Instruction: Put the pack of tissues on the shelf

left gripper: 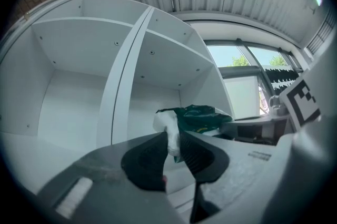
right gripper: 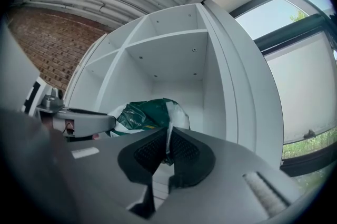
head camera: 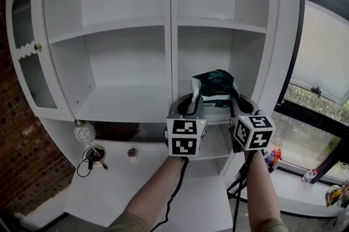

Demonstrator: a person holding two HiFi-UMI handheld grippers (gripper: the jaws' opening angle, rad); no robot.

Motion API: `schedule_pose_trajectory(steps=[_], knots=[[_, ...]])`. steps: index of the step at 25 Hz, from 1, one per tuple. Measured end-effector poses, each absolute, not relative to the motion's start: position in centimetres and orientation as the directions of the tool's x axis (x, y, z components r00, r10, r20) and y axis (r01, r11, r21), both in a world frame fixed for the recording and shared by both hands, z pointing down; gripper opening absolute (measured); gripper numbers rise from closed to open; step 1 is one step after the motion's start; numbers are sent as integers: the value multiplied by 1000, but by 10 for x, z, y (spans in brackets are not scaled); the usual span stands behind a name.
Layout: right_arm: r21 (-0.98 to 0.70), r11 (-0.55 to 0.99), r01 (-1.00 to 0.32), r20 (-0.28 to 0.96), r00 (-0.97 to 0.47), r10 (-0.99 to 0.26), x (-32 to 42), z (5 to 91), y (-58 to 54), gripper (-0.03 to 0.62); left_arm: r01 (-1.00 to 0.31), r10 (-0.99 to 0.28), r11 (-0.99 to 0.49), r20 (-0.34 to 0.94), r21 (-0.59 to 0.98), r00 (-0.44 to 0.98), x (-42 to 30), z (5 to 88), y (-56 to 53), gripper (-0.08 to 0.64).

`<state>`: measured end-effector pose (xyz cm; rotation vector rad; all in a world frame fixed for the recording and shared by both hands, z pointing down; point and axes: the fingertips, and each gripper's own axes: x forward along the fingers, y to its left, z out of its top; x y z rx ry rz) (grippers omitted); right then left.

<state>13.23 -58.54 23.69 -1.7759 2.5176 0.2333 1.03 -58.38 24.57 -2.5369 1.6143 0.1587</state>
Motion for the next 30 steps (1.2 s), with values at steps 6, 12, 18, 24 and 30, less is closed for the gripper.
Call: schedule_pose_trajectory(steps=[6,12,18,24,30], knots=[[84,324,-942,-85,-330,-940,133,250,-595,6,-912,-910,-402,-81,-82,408,13,258,-592,84],[122,308,-943,-32,-314,-949,134,257,-602,6,-911,-915,-398,-15,-109,402,17,264,-597,84],[172,292,-941,53,-287,-956,135,270,-609,7,-902,-916,-400,48,-160,398,23,276,-601,87],[199,282,-938,87,-270,-959,135,274,-611,8,-895,-914,-406,90,-182,396,25,278,-603,89],[196,273,-942,96,-258,-961,136,276,-612,9,-897,-915,-403,81,-183,395,25,279,-602,97]])
